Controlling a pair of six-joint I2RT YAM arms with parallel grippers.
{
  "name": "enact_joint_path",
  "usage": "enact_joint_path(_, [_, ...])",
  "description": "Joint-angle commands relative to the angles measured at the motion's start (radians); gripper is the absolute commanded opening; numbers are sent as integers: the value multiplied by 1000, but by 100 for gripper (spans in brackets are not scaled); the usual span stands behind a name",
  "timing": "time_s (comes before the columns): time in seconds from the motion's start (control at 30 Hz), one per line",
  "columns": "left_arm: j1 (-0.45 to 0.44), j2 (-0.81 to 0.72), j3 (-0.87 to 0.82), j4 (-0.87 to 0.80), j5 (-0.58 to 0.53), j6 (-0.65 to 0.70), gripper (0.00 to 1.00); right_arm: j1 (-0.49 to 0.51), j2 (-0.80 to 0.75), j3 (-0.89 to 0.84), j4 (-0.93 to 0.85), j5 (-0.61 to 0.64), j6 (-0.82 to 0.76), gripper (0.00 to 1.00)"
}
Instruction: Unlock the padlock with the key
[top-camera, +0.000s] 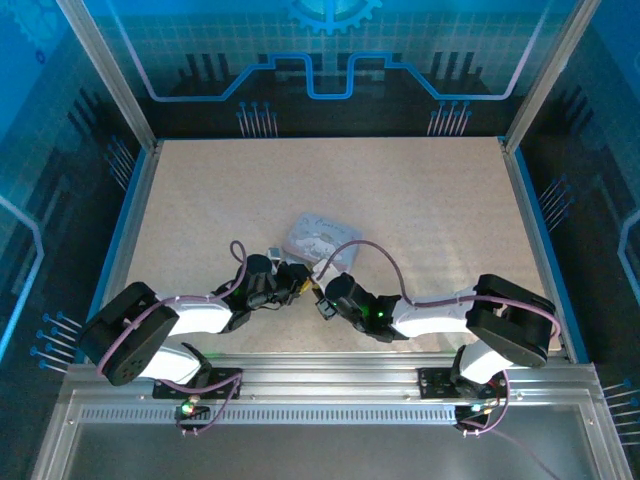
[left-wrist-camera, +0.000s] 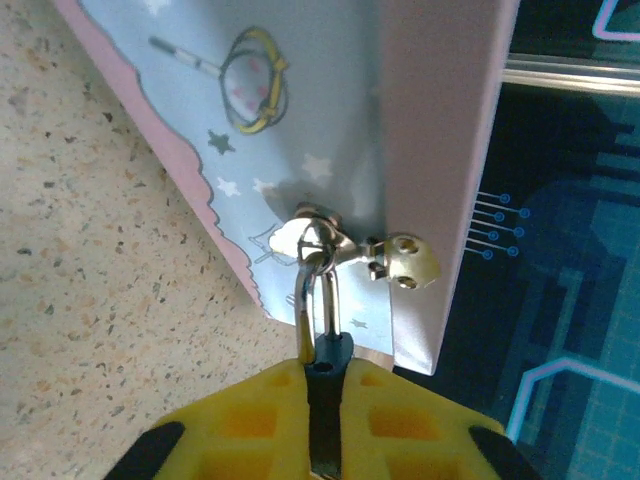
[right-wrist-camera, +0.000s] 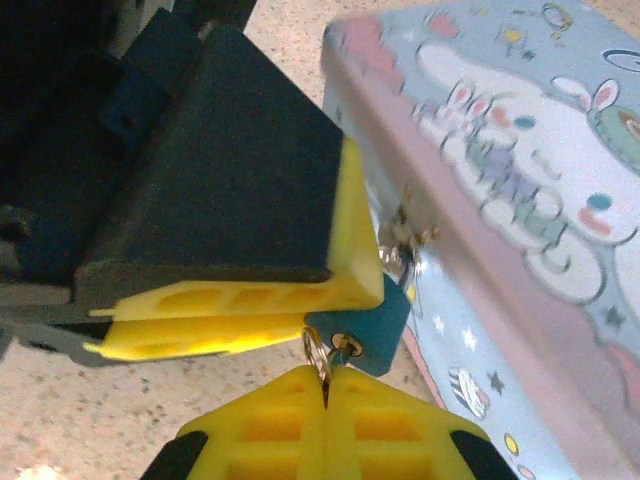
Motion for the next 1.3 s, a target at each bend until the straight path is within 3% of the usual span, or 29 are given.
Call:
enact_joint_path(0.0, [-11, -8, 19, -4, 13, 35, 28, -2, -45, 0, 15, -31, 120, 0])
enact_joint_path(0.1, [-11, -15, 15, -18, 7, 38, 39, -8, -58, -2, -26, -32, 176, 0])
enact_joint_path(0.33, [-11, -69, 17, -89, -9, 67, 53, -35, -98, -23, -85, -75, 310, 0])
enact_joint_path(0.73, [23, -341, 90, -524, -96, 244, 70, -111, -121, -95, -77, -239, 601, 0])
enact_joint_path(0.9, [140, -383, 104, -596, -6, 299, 72, -129, -120, -120, -47, -273, 665, 0])
enact_joint_path(1.07, [277, -381, 168, -711, 64, 424, 84, -151, -104, -128, -28, -319, 695, 0])
enact_joint_path(1.27, [368, -239, 287, -740, 178, 572, 90, -168, -98, -137, -3, -347, 685, 1])
